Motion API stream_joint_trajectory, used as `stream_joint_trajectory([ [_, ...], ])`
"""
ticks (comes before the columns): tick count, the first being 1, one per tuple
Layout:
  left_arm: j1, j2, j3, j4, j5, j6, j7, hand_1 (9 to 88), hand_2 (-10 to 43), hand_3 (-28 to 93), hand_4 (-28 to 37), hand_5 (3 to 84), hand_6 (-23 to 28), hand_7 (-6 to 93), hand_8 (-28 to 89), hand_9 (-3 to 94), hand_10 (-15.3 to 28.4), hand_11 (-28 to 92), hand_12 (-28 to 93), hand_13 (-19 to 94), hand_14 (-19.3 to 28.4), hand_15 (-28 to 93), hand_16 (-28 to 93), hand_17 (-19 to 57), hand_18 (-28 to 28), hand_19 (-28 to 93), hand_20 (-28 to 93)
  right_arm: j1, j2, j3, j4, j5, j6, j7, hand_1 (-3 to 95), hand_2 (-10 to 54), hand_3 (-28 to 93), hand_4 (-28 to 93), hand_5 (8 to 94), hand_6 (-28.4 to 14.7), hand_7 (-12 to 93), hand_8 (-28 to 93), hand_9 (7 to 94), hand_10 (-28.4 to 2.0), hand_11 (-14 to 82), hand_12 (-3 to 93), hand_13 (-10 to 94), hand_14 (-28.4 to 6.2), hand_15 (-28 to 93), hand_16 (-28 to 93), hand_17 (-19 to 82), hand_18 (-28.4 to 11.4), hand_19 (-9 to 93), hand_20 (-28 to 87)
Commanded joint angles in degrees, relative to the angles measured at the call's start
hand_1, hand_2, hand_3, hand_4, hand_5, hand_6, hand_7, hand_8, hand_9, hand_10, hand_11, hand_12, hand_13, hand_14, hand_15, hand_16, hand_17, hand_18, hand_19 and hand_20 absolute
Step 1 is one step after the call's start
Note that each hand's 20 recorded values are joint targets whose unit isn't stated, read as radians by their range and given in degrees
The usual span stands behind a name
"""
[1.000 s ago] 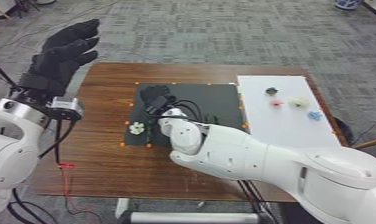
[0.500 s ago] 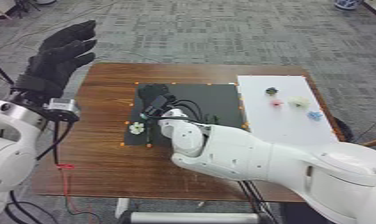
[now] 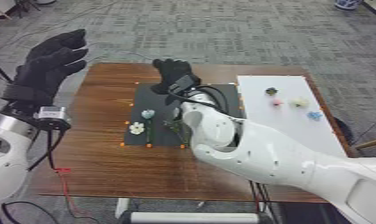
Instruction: Arrange flowers
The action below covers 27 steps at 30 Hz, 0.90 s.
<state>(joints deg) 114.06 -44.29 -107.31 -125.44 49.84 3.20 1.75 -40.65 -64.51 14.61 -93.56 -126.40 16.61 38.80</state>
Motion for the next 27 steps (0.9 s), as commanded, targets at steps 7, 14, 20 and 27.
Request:
stream_joint_trajectory([
  [7, 7.65, -3.44, -4.52, -2.41, 0.24, 1.28, 0.13, 26.0, -2.1, 71, -26.3, 25.6, 2.6, 19.9, -10, 17.5, 10.1, 21, 18, 6, 12.8, 38, -5, -11.0, 17.3, 39, 8, -30.91, 27.96, 30.44, -1.69, 1.04, -5.15, 7.01, 27.9, -9.5, 70, -28, 22.0, -12.1, 7, -4, 28.9, -21.4, 13.4, 21.8, 55, -11.9, 88, 21, 33, -23.2, 90, 52],
  [14, 7.49, -3.26, -4.31, -2.36, 0.22, 0.83, 0.3, 25.8, -2.2, 72, -26.5, 25.6, 2.5, 20.0, -10, 17.5, 10.1, 21, 18, 7, 12.7, 39, -5, -10.9, 17.2, 39, 8, -37.08, 31.57, 35.97, -1.26, 0.33, -4.89, 11.33, 27.2, -9.5, 72, -28, 24.9, -11.9, 8, -5, 30.9, -20.6, 16.0, 22.5, 56, -12.0, 88, 21, 34, -23.3, 91, 52],
  [20, 6.57, -2.67, -3.67, -1.98, 0.23, 0.7, 0.15, 25.8, -2.3, 72, -26.6, 25.6, 2.5, 20.0, -10, 17.4, 10.1, 21, 18, 7, 12.6, 39, -5, -10.9, 17.1, 39, 8, -37.88, 31.46, 36.07, 1.06, -0.05, -4.08, 12.46, 28.0, -9.5, 73, -28, 28.1, -11.8, 10, -6, 32.2, -19.6, 20.0, 23.8, 57, -11.9, 89, 21, 34, -23.4, 92, 52],
  [27, 6.82, -2.46, -3.92, -2.14, 0.22, 0.98, 0.07, 25.9, -2.4, 72, -26.8, 25.5, 2.4, 20.0, -10, 17.5, 10.0, 22, 17, 7, 12.7, 39, -5, -10.9, 17.1, 39, 8, -35.62, 30.48, 32.56, 5.95, -1.64, 0.32, 11.33, 31.0, -9.5, 80, -28, 42.2, -6.1, 19, -11, 46.6, -12.2, 26.5, 20.5, 66, -8.6, 87, 23, 39, -22.3, 93, 55],
])
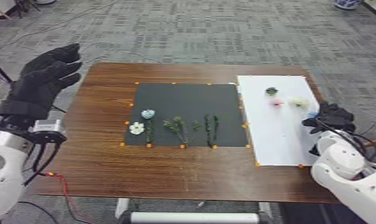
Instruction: Arrange flowers
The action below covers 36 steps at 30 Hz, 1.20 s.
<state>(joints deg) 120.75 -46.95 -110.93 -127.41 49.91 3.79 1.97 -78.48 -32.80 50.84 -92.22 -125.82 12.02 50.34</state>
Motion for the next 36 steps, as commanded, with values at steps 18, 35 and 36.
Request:
stream_joint_trajectory([
  [18, 0.0, 0.43, -0.8, -0.16, 0.19, 0.42, -0.58, 25.9, -2.3, 72, -26.9, 25.6, 2.3, 20.0, -10, 17.7, 10.0, 22, 17, 7, 12.7, 39, -5, -10.8, 17.1, 39, 8, 6.96, -1.29, -8.74, 6.4, -1.81, 0.87, -4.72, 47.8, -9.5, 75, -28, 64.3, 3.1, 33, -5, 77.4, -5.0, 13.3, 38.6, 73, -4.4, 85, 28, 44, -19.8, 93, 61],
  [35, -0.37, 2.33, -3.02, -0.25, -0.29, 0.42, -1.44, 25.8, -2.4, 72, -26.9, 25.7, 2.3, 20.1, -10, 17.8, 10.1, 21, 17, 7, 12.6, 39, -6, -10.8, 17.1, 39, 8, 23.62, -5.63, -23.01, -6.07, -4.47, 14.78, -10.82, 49.0, -9.5, 86, -27, 78.7, 3.1, 33, -2, 89.8, -4.0, 11.7, 42.8, 79, -4.2, 82, 28, 47, -20.4, 93, 62],
  [36, -1.44, 2.59, -2.48, 0.05, -0.2, 0.0, -1.85, 25.8, -2.4, 72, -26.9, 25.7, 2.3, 20.1, -10, 17.8, 10.1, 21, 17, 7, 12.6, 39, -6, -10.8, 17.1, 39, 8, 26.79, -7.35, -25.88, -6.21, -3.89, 16.03, -11.72, 48.5, -9.5, 86, -26, 79.2, 3.1, 33, -2, 90.2, -4.3, 11.8, 43.3, 79, -4.1, 82, 28, 47, -20.5, 93, 62],
])
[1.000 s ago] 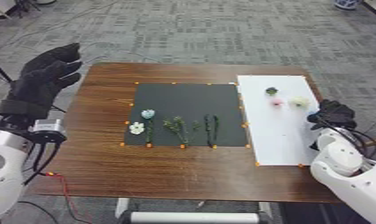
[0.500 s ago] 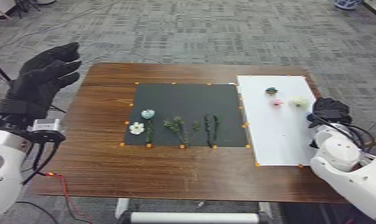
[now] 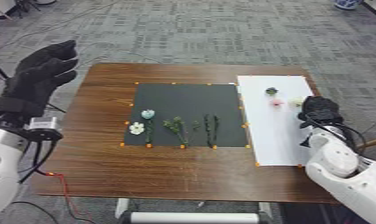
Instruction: Arrange flowers
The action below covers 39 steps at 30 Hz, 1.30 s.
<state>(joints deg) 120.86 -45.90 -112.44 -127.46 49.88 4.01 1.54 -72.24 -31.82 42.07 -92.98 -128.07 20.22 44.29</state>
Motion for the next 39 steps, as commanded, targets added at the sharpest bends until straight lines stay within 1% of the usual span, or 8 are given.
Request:
stream_joint_trajectory([
  [1, -2.73, 1.87, -0.38, 0.47, -0.24, -0.82, -1.92, 25.8, -2.4, 72, -26.9, 25.7, 2.3, 20.1, -10, 17.8, 10.1, 21, 17, 7, 12.6, 39, -6, -10.8, 17.1, 39, 8, 23.09, -10.04, -19.12, -5.62, -1.76, 8.16, -6.66, 48.1, -9.5, 86, -26, 79.5, 3.1, 33, -2, 90.4, -4.4, 11.9, 43.8, 79, -4.1, 82, 28, 47, -20.5, 93, 62],
  [5, -6.17, 2.74, 2.63, 1.42, -0.18, -0.93, -1.96, 25.6, -2.4, 72, -26.8, 25.6, 2.2, 20.1, -10, 17.7, 10.1, 21, 17, 7, 12.6, 39, -6, -11.1, 17.6, 39, 8, 33.03, -15.94, -27.27, -5.27, -0.87, 8.4, -9.67, 47.2, -9.5, 86, -23, 80.1, 3.1, 33, -1, 90.6, -4.6, 12.5, 45.0, 79, -4.3, 83, 29, 48, -20.6, 93, 63],
  [11, -9.4, 3.78, 5.12, 2.19, -0.08, -1.38, -2.45, 25.5, -2.8, 73, -27.1, 25.5, 2.2, 20.3, -10, 17.6, 9.9, 21, 17, 6, 12.4, 39, -6, -11.1, 17.1, 39, 7, 43.54, -21.87, -38.49, -4.56, 0.86, 5.28, -11.75, 47.1, -9.5, 86, -22, 81.4, 2.9, 32, -2, 90.7, -4.8, 12.4, 45.3, 78, -4.4, 83, 29, 47, -20.8, 93, 63],
  [16, -10.34, 4.03, 5.18, 2.31, 0.27, -1.27, -2.39, 25.6, -3.0, 73, -27.7, 25.6, 2.1, 20.6, -10, 17.4, 9.7, 22, 18, 6, 12.3, 39, -5, -11.1, 16.9, 38, 7, 42.74, -24.95, -39.73, -2.78, 1.64, 1.78, -13.32, 49.2, -9.5, 86, -27, 83.3, 3.7, 29, -4, 90.7, -4.8, 12.2, 45.7, 76, -4.6, 83, 30, 45, -20.4, 93, 62],
  [19, -8.85, 3.83, 3.88, 1.75, 0.27, -0.42, -1.99, 25.8, -2.9, 73, -27.8, 25.7, 2.1, 20.8, -10, 17.4, 9.7, 22, 18, 6, 12.2, 39, -5, -11.1, 16.9, 38, 7, 43.78, -26.9, -42.24, -0.02, 1.89, -0.16, -13.33, 49.5, -9.5, 86, -28, 83.8, 4.1, 28, -4, 90.9, -4.6, 12.2, 45.6, 76, -4.6, 83, 30, 45, -20.4, 93, 62],
  [22, -9.98, 4.3, 4.78, 2.41, 0.21, -0.27, -1.87, 25.8, -2.9, 73, -27.9, 26.0, 2.3, 20.7, -10, 17.6, 9.7, 22, 18, 6, 12.2, 39, -5, -11.1, 17.0, 38, 8, 45.12, -28.28, -44.6, 2.81, 1.99, -0.94, -13.53, 49.6, -9.5, 86, -28, 83.9, 4.3, 27, -4, 90.8, -4.5, 12.0, 45.7, 76, -4.6, 83, 30, 45, -20.3, 93, 62],
  [30, -10.67, 4.85, 5.74, 2.45, 0.11, -0.47, -1.45, 26.0, -2.3, 72, -27.3, 26.0, 2.4, 20.3, -10, 17.7, 10.0, 21, 17, 6, 12.5, 39, -6, -11.2, 17.2, 39, 8, 51.99, -34.58, -53.73, 11.63, 2.52, -2.43, -15.38, 49.3, -9.5, 86, -28, 83.8, 5.2, 26, -4, 90.3, -4.4, 11.8, 45.8, 76, -4.5, 83, 30, 45, -20.3, 93, 62],
  [39, -10.78, 4.87, 6.42, 2.4, 0.14, -0.52, -1.15, 26.1, -2.0, 72, -26.5, 25.6, 2.4, 19.7, -10, 17.5, 10.0, 21, 17, 6, 12.6, 38, -6, -11.2, 17.2, 39, 7, 54.32, -36.02, -57.79, 13.85, 1.45, -5.13, -16.44, 49.1, -9.5, 85, -28, 83.7, 5.5, 26, -4, 90.0, -4.4, 12.0, 45.8, 75, -4.6, 83, 30, 44, -20.1, 93, 61],
])
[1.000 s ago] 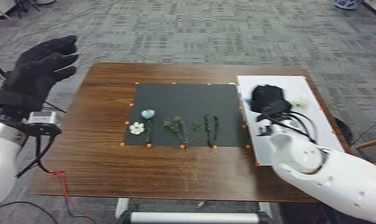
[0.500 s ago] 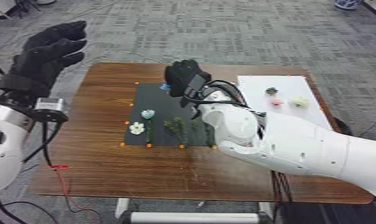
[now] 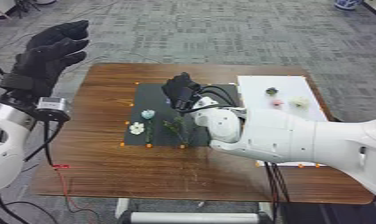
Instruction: Arrange flowers
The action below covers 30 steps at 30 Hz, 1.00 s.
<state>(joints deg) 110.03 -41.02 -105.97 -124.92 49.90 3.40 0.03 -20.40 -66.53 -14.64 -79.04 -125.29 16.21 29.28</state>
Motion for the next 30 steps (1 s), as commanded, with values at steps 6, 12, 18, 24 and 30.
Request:
stream_joint_trajectory([
  [6, 0.35, -0.29, -0.48, -0.04, 0.12, -0.63, 0.2, 25.9, -2.0, 72, -26.0, 25.7, 2.5, 19.4, -9, 17.5, 9.9, 20, 17, 6, 12.6, 38, -6, -11.3, 17.3, 39, 8, 2.01, -0.9, -0.91, -0.95, -1.8, -2.33, -2.71, 48.8, -9.5, 85, -28, 83.4, 6.0, 27, -4, 89.6, -4.3, 12.2, 45.8, 75, -4.5, 84, 30, 44, -20.1, 93, 61],
  [12, 0.2, -0.24, -0.16, -0.02, -0.04, -0.55, 0.31, 25.8, -2.1, 72, -25.7, 25.5, 2.5, 19.2, -9, 17.3, 9.9, 20, 17, 6, 12.4, 37, -5, -11.2, 17.2, 38, 8, 1.1, -0.85, -0.32, -1.21, -2.13, -4.92, -3.49, 48.2, -9.5, 86, -28, 83.1, 6.4, 27, -4, 89.7, -3.7, 12.3, 45.5, 74, -4.8, 84, 30, 43, -20.1, 93, 60],
  [18, 0.09, -0.19, -0.02, 0.09, -0.01, -0.48, 0.28, 25.7, -2.1, 72, -25.6, 25.4, 2.5, 19.0, -9, 17.2, 9.8, 20, 17, 6, 12.4, 37, -5, -11.2, 17.0, 38, 8, 0.21, -0.36, 0.13, -2.31, -2.65, -5.87, -4.21, 47.7, -9.5, 85, -28, 83.0, 6.7, 27, -4, 89.9, -4.0, 12.3, 45.5, 74, -4.9, 84, 30, 42, -20.2, 93, 60],
  [24, -0.26, -0.2, 0.27, 0.25, -0.02, -0.75, 0.16, 25.7, -2.1, 72, -25.6, 25.3, 2.4, 19.0, -9, 17.2, 9.8, 20, 17, 6, 12.4, 37, -5, -11.2, 17.0, 38, 8, -0.89, -0.32, 1.39, -2.22, -3.24, -7.88, -4.86, 47.1, -9.5, 85, -28, 82.4, 6.7, 27, -4, 89.7, -3.7, 12.1, 45.4, 73, -4.9, 84, 30, 42, -20.3, 93, 59],
  [30, 0.02, -0.22, -0.05, 0.2, -0.09, -0.71, 0.34, 25.7, -2.2, 72, -25.4, 25.2, 2.4, 18.8, -9, 17.1, 9.8, 19, 17, 6, 12.4, 37, -5, -11.2, 17.0, 38, 8, -1.28, 0.26, 1.95, -2.71, -3.3, -9.12, -4.76, 44.4, -9.5, 84, -28, 77.1, 5.9, 29, -5, 86.1, -3.5, 12.5, 45.1, 72, -5.2, 84, 30, 41, -20.4, 93, 59],
])
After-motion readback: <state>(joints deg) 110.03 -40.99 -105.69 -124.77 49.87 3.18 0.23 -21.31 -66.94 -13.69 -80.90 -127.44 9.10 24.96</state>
